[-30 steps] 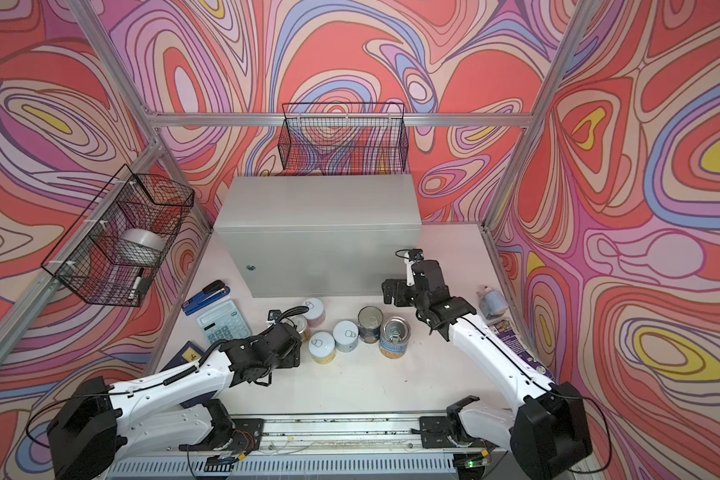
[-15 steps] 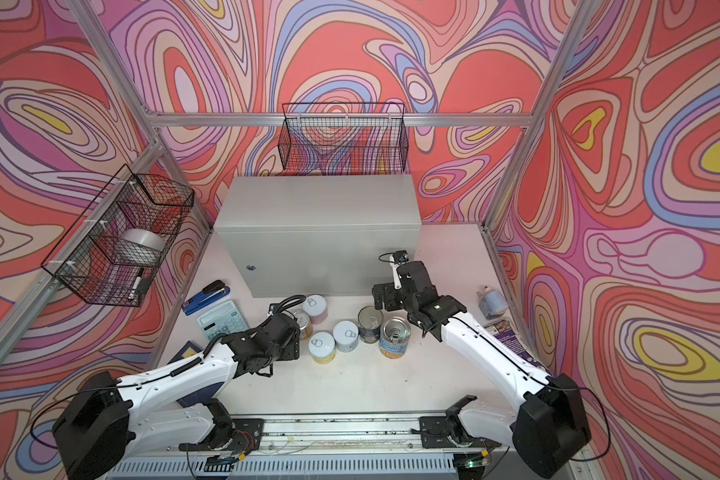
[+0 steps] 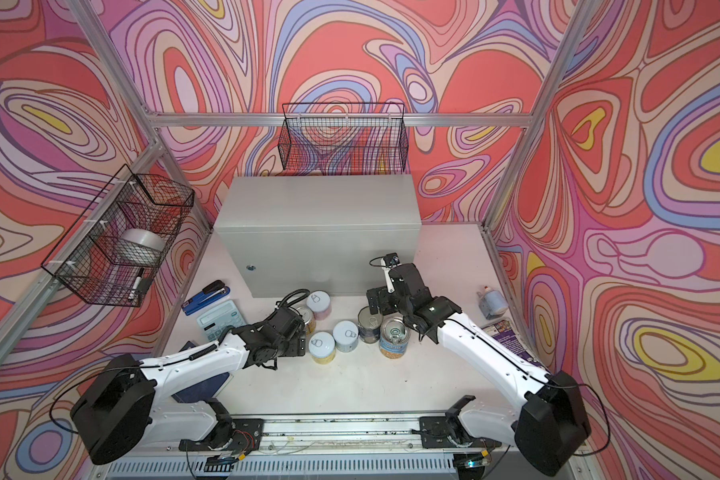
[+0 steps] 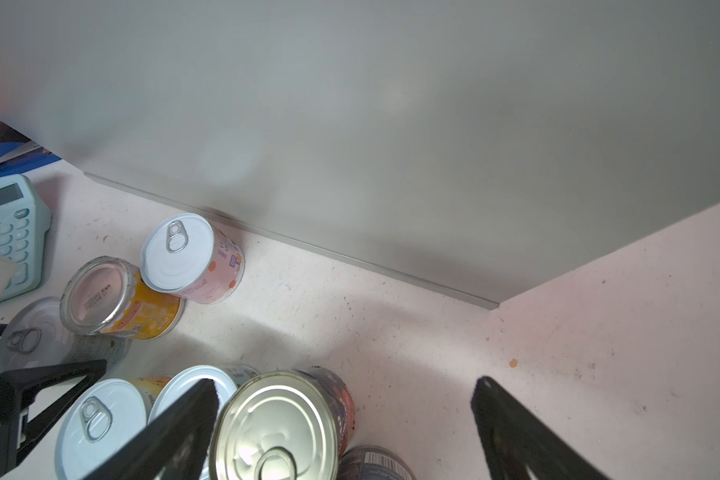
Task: Place and organize the canned foods onto the counter
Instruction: 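Lower the left gripper around the tall pale-blue can and close it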
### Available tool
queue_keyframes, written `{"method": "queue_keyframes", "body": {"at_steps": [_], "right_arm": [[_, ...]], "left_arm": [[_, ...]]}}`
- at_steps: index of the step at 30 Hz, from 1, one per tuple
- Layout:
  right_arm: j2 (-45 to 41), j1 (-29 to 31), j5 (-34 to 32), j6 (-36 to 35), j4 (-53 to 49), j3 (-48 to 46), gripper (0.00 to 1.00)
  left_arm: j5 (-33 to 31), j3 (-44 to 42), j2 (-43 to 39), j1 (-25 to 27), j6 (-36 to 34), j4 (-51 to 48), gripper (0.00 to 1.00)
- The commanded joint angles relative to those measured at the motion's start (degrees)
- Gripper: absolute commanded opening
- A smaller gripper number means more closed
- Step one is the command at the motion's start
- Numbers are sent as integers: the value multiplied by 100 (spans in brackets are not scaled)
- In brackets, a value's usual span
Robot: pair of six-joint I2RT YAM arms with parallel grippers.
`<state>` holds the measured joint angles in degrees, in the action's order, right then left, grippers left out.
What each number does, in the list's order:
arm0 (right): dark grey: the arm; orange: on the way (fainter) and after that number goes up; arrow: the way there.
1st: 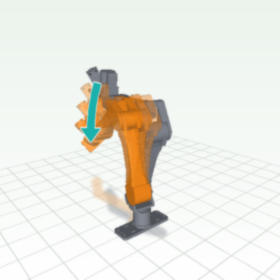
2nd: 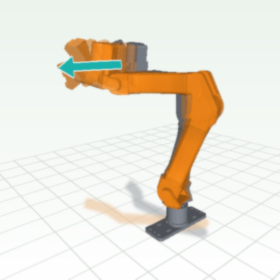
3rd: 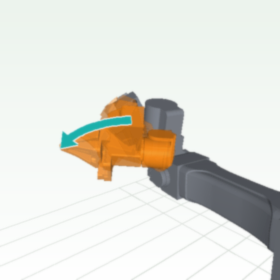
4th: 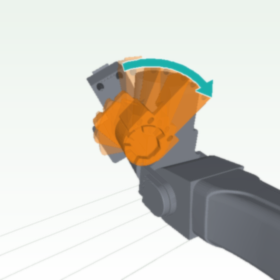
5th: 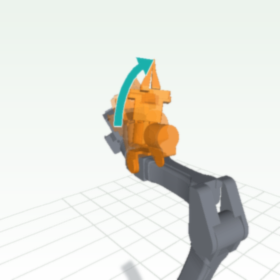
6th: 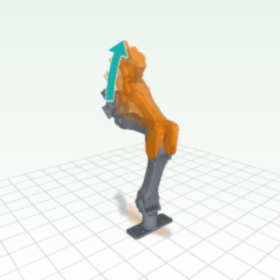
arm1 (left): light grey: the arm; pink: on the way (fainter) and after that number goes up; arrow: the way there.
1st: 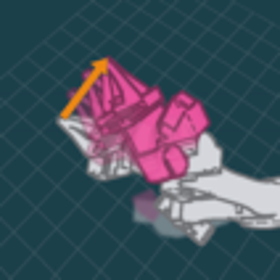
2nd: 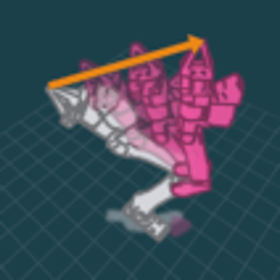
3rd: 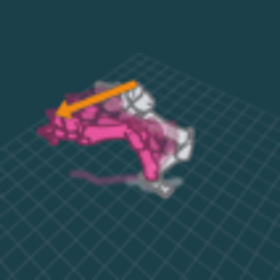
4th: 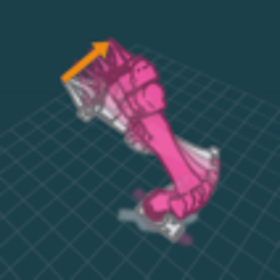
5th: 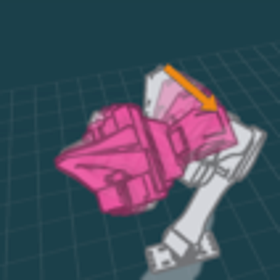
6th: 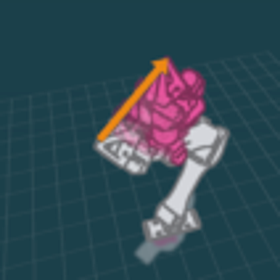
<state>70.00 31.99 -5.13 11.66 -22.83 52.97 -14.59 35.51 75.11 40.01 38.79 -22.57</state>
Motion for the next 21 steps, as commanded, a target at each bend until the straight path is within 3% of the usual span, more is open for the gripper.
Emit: {"method": "queue_keyframes", "body": {"at_steps": [1,14,18,21], "right_arm": [[14,47,-133,-49,-51,82,99],[84,121,-191,-47,-45,91,99],[136,184,-210,-102,-88,125,98],[143,324,-410,-149,-205,186,98]], "left_arm": [[79,-44,-35,-128,-118,-150,98],[315,75,-191,-721,-526,-27,91],[462,215,32,-767,-594,-41,79],[503,230,96,-767,-606,-81,60]]}}
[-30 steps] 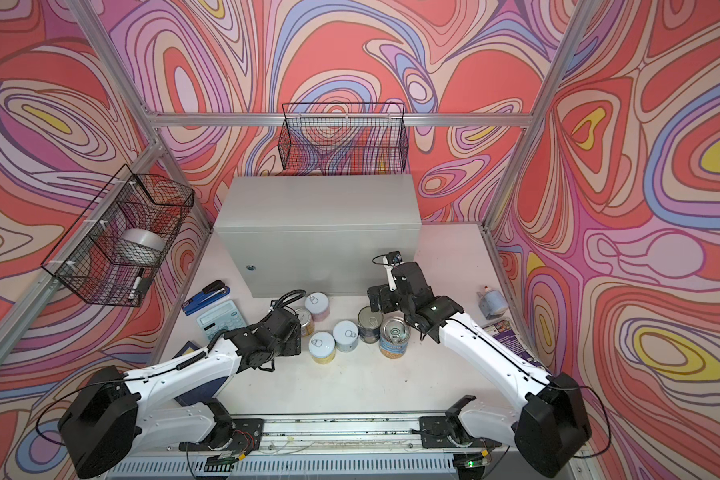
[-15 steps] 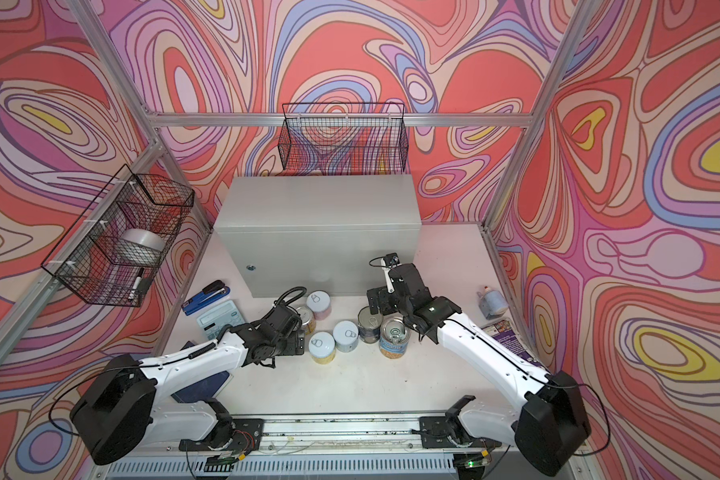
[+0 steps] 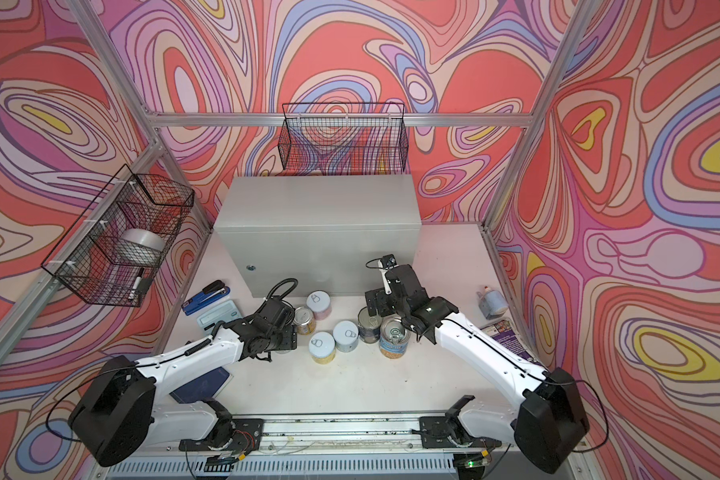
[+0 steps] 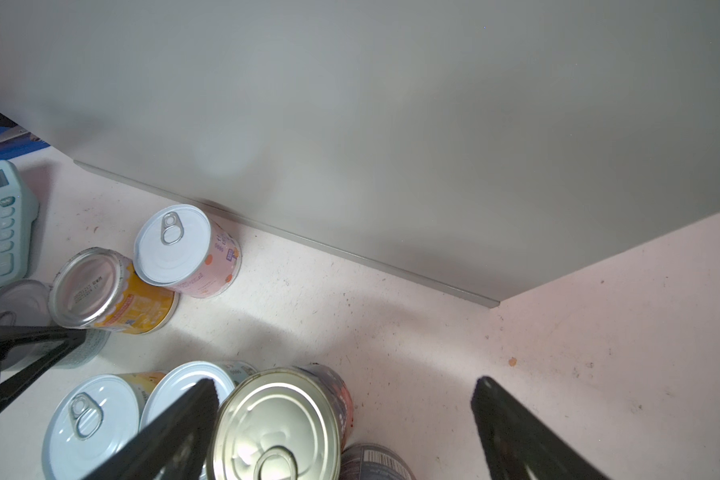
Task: Place and organize the canned foods onto the counter
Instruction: 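Lower the left gripper around the tall pale-blue can and close it, then lift the can with the left gripper toward the right gripper while right reaches in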
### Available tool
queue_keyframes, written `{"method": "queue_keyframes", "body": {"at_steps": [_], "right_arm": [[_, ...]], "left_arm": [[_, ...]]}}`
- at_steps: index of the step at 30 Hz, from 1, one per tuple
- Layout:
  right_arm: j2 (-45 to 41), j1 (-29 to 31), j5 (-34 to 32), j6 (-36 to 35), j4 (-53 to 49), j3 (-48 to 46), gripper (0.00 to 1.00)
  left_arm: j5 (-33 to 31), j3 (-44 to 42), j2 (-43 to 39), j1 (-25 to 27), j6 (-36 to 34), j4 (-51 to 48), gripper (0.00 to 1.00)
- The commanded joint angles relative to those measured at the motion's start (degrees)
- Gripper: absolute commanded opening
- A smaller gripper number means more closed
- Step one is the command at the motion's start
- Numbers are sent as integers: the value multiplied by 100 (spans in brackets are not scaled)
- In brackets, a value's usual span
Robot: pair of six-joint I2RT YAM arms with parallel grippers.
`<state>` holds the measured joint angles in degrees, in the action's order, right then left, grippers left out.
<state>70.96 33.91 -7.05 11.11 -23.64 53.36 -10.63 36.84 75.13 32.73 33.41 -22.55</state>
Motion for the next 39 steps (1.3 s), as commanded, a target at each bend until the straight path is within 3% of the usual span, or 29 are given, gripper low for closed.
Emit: {"method": "queue_keyframes", "body": {"at_steps": [1,4,11,20,24,35,39], "right_arm": [[13,235,-342,-137,-142,164,98],[-172,459,-381,-240,-87,119,98],[-709,987,837,-421,1008,-590,98],[-763,2287,1319,-1251,2526,-1382,99],[-500,2446,1545,-1289,3170,-1537,98],[544,2691,1002,-1495,5816,-1676,98],[960,2691,892,-1522,6299,-1484,98]], "left_arm": [[137,95,69,-39,-89,-104,52],[175,111,-162,-38,-40,-221,40],[148,701,-673,-39,-235,-1173,37],[587,1968,-1082,-39,-404,-2409,32],[681,2679,-1047,-39,-405,-2938,31],[1217,4004,-659,-39,-440,-3757,31],[1348,4445,-561,-30,-440,-4024,31]]}}
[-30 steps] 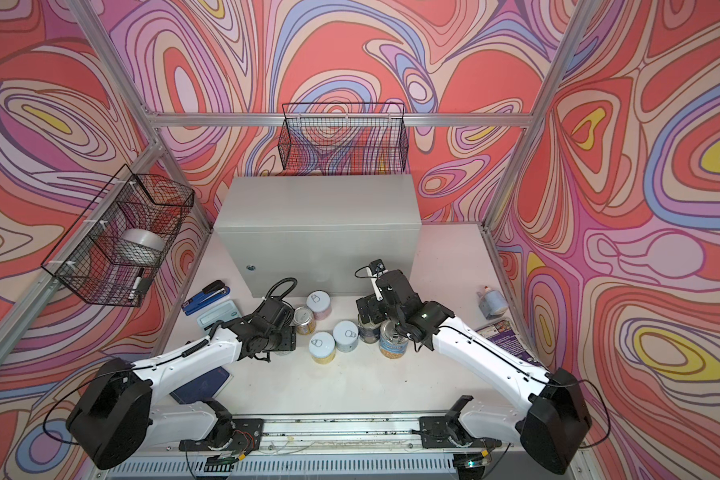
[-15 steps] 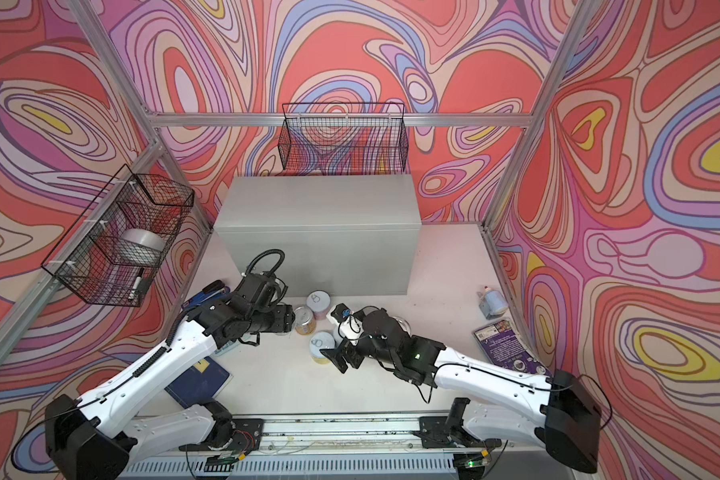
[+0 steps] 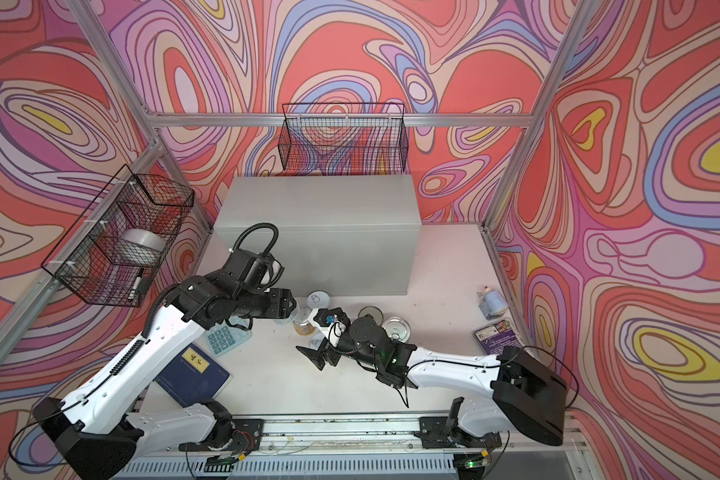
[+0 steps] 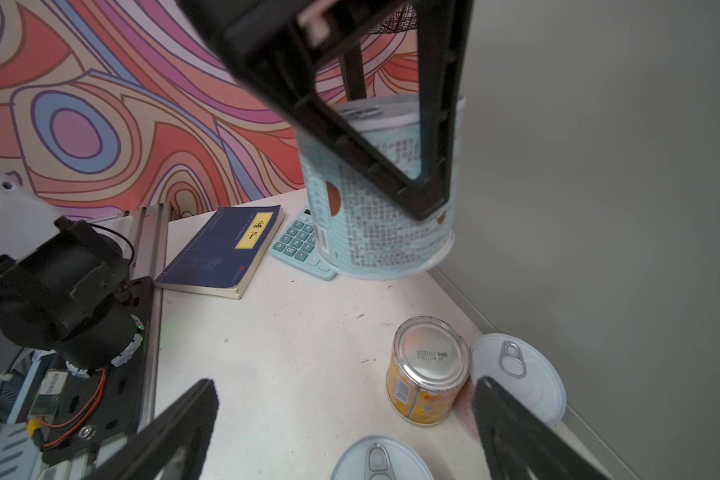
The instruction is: Place and organize the canned foods onto the counter
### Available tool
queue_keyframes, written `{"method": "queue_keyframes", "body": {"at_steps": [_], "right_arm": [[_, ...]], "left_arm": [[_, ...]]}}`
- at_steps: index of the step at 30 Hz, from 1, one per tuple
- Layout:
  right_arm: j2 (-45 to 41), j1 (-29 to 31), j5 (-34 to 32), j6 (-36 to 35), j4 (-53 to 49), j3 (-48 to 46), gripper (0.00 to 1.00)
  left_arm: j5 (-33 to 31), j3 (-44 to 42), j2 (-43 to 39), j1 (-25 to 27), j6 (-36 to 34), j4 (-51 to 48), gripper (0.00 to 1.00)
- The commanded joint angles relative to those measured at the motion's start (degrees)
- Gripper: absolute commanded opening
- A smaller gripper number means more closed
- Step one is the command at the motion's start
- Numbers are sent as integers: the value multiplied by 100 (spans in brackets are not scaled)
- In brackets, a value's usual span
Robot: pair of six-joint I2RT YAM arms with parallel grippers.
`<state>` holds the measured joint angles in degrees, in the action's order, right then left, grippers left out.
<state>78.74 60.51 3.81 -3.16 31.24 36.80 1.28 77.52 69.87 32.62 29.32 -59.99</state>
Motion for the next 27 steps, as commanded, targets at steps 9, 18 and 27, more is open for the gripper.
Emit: {"method": "queue_keyframes", "body": {"at_steps": [9,18,27], "right_arm": [[563,49,-361,-223,954,787,98],[791,49,-346,-343,739,1220,99],[934,49,-436,-269,828,1453,98]], "left_arm": [[48,1054,129,11,-84,-699,29],[-214,1321,214,168,-53,-566,29],[-194,1345,214,301,-120,-498,28]]}}
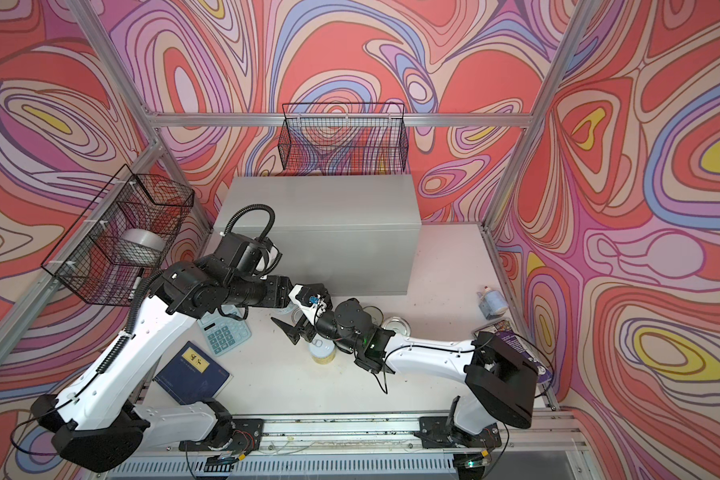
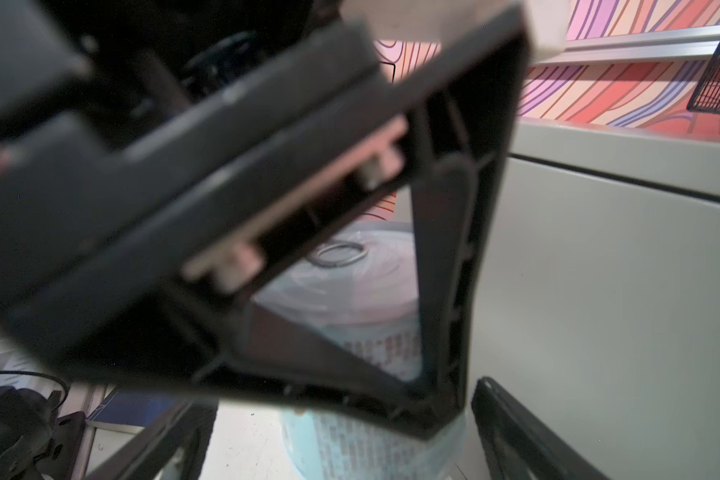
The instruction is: Place and organize the canned foods onto the counter
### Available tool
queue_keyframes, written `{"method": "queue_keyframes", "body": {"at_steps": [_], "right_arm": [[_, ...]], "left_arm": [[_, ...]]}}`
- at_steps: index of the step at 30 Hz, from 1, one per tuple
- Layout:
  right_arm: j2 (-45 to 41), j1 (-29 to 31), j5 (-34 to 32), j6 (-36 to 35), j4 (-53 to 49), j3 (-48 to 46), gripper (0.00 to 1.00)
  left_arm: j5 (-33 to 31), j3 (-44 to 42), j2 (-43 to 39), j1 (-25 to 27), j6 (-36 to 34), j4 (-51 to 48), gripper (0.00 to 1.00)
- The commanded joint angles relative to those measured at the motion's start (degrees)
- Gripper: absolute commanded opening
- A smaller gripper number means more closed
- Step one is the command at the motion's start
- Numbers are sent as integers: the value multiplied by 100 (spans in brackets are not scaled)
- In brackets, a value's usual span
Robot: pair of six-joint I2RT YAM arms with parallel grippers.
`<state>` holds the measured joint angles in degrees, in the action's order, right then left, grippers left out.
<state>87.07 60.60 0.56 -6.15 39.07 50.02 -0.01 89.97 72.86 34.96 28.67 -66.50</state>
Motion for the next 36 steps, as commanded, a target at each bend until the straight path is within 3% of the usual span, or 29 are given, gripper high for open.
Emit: {"method": "queue_keyframes", "body": {"at_steps": [1,16,24,30,36], "right_arm": [[115,40,-111,35,48,152,98],[137,40,-426,240,-119,273,97],[65,49,-505,338,-49,281,85],[46,57,-555,362,-66,263,70],[-10,57,-549,392,-42,281,64]], "left_arm": [[-46,84,-103,85,-45,176,28],[108,164,-82,187,-249,550,28],[291,310,155,186,-397,612,28],[296,467,237,187,-484,647,28],[428,518,316,187,-468,717,29]]}}
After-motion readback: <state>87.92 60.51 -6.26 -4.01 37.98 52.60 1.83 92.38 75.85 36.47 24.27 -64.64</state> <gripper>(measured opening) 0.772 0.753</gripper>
